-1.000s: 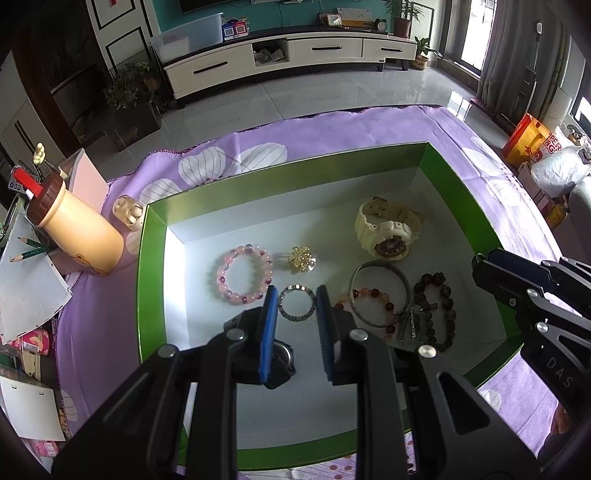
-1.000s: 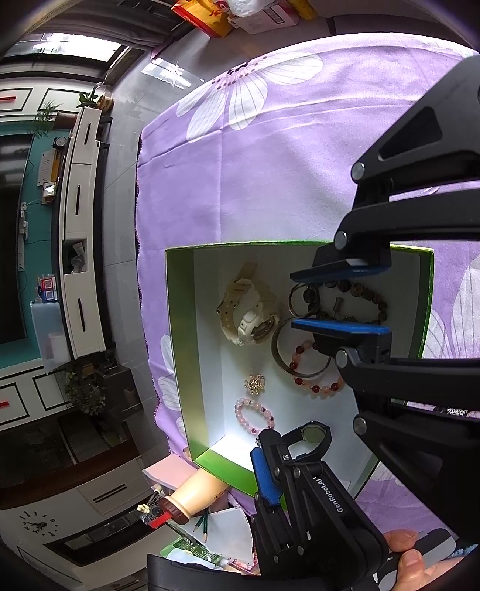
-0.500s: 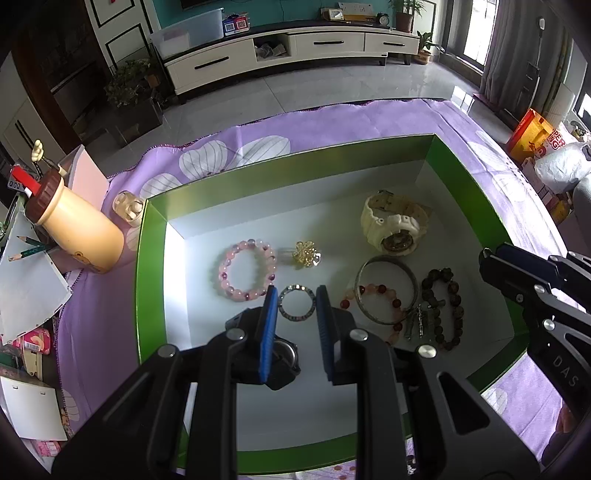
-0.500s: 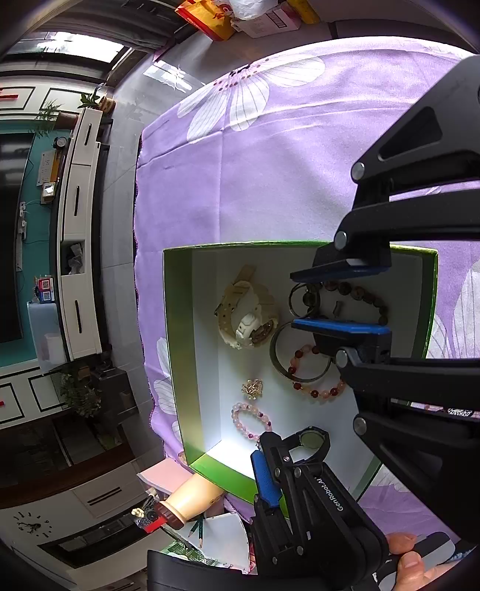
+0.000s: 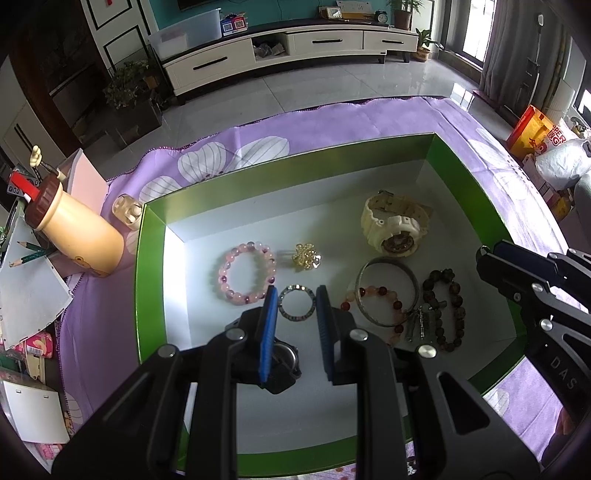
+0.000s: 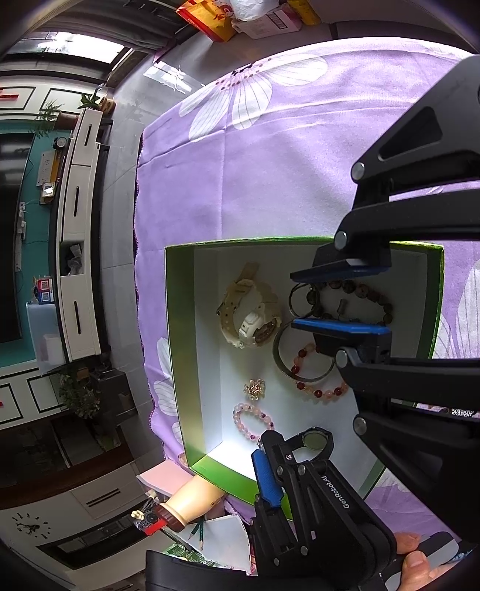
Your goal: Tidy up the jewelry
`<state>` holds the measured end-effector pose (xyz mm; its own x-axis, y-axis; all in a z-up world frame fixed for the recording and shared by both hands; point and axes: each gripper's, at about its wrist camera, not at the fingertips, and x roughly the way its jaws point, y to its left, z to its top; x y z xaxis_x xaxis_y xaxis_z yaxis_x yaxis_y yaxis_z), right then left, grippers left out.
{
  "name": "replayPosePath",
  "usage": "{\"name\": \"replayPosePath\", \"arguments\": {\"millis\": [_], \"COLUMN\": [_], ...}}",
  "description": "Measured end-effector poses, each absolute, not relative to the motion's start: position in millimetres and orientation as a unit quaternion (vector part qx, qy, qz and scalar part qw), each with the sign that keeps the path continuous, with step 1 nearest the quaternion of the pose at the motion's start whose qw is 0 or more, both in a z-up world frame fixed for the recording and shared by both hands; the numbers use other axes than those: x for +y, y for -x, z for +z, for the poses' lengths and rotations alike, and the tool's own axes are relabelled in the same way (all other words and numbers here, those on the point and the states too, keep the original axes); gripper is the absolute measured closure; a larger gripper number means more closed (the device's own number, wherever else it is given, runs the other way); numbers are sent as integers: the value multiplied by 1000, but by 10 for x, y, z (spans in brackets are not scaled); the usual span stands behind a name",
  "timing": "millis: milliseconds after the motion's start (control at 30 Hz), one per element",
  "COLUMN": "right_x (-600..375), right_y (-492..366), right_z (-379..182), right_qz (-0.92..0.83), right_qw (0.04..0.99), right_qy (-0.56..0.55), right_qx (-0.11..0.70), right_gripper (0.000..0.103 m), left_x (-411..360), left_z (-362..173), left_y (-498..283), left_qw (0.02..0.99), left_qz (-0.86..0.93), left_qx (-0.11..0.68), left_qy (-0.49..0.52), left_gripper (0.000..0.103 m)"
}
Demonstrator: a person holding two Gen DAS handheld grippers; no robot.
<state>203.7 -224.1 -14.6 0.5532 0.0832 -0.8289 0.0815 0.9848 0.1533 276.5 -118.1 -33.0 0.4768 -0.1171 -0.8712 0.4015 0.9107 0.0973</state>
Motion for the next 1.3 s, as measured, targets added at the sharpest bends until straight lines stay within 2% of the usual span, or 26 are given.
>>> {"name": "replayPosePath", "arguments": {"millis": [1300], "right_x": [-2203], "right_y": [-2084], "right_z": [-200], "right_qz": [-2], "right_qw": [872], "right_qy": [-74], "right_qx": [483], "right_gripper": [84], "left_x": [-1180], "left_z": [-389], "left_y": [-2806], "left_qw": [841], "left_qz": [-149], "left_qx": [497], "left_qy": [-153], "left_gripper": [82]}}
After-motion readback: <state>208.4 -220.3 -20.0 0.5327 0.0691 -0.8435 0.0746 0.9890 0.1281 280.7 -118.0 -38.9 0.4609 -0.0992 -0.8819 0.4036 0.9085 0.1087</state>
